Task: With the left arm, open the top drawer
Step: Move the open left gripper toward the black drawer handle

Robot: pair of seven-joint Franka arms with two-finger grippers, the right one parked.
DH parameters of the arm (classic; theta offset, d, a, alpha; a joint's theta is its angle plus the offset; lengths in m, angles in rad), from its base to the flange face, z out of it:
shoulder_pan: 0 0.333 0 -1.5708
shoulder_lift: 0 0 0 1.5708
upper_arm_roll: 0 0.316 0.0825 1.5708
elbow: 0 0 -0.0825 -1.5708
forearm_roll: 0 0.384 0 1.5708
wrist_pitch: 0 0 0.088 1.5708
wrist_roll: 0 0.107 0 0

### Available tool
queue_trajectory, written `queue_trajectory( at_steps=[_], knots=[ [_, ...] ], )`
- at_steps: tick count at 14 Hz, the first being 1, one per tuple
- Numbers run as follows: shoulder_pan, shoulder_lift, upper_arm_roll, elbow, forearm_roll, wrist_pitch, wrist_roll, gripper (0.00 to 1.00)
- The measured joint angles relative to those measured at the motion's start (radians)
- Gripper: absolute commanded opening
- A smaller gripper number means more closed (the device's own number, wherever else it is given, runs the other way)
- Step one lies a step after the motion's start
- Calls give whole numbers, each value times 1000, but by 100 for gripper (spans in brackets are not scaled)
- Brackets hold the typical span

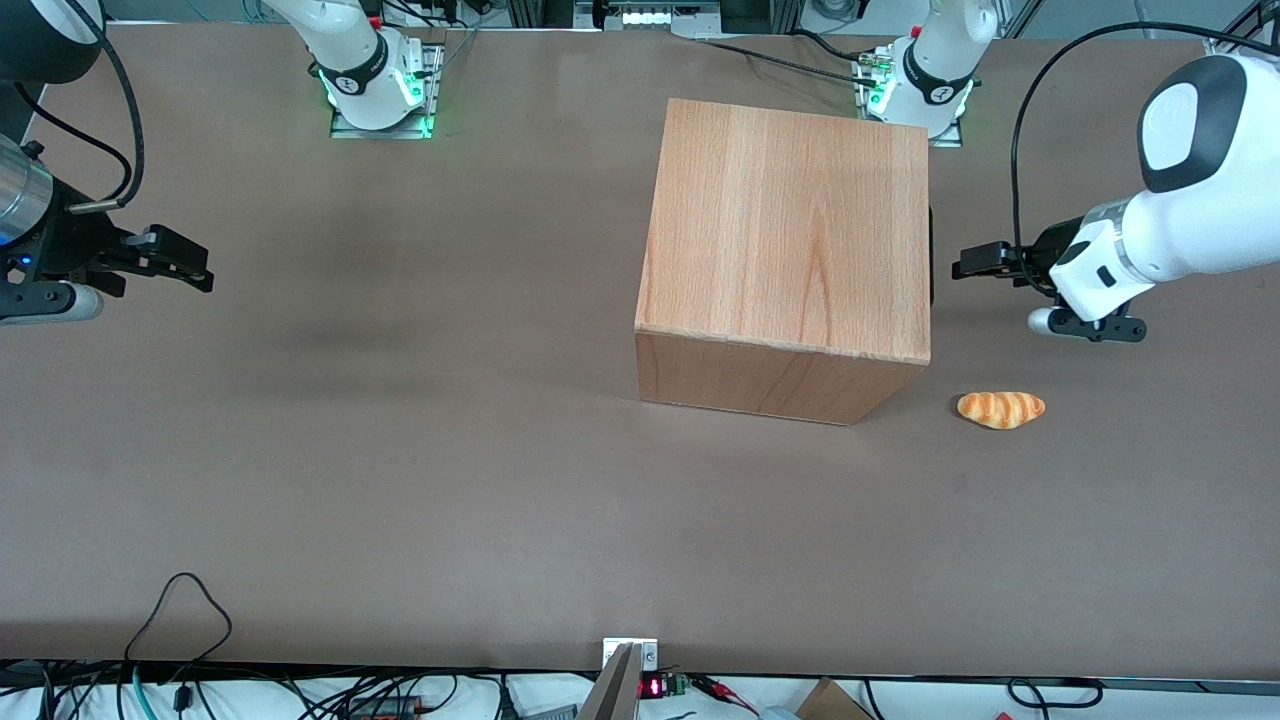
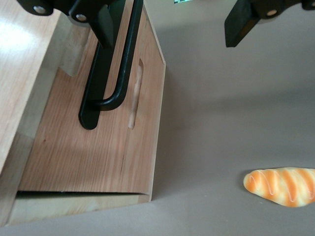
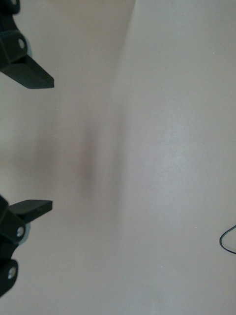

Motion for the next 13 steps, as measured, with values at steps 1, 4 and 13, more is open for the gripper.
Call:
queue_trajectory(
  at_steps=[1,4,13],
  knots=[
    [0,1,0,-9,-3,9,12,100],
    [0,1,0,-35,-15,31,34,100],
    [0,13,-3,-78,-38,56,85,100]
  ],
)
